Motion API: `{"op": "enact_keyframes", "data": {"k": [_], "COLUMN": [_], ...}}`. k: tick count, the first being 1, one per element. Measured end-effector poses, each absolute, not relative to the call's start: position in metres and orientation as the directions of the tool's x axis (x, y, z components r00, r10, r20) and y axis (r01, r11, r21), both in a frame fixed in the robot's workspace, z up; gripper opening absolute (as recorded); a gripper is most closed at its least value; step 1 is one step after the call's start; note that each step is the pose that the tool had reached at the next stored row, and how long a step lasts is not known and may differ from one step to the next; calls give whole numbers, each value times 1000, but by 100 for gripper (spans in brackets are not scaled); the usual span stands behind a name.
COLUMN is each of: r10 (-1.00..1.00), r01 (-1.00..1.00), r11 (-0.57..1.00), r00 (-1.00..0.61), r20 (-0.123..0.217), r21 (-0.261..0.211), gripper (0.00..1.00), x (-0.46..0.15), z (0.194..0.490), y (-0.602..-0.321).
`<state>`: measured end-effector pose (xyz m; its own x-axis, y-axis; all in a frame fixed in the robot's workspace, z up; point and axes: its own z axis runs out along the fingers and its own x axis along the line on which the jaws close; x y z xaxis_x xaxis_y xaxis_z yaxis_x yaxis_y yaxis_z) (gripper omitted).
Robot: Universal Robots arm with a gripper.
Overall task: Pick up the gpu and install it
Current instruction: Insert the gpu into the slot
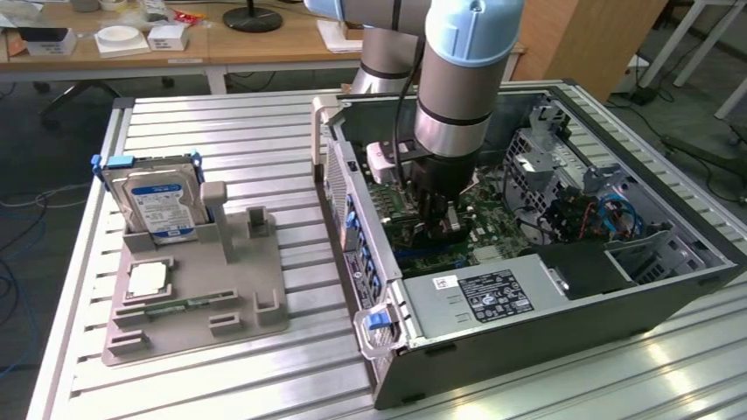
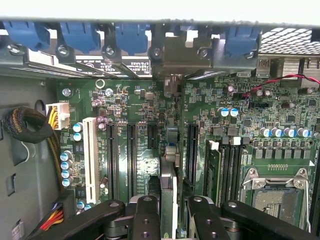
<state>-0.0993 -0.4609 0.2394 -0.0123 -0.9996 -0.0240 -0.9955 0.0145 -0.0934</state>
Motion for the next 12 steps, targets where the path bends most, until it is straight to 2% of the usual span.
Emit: {"op": "enact_keyframes", "data": {"k": [12], "r10": [-1000], "r01": [-996], "r11": [14], "r00": [-12], "r20": [-24], "r21": [-93], "gripper": [26], "x": [-101], "z": [237], "y": [-461]}}
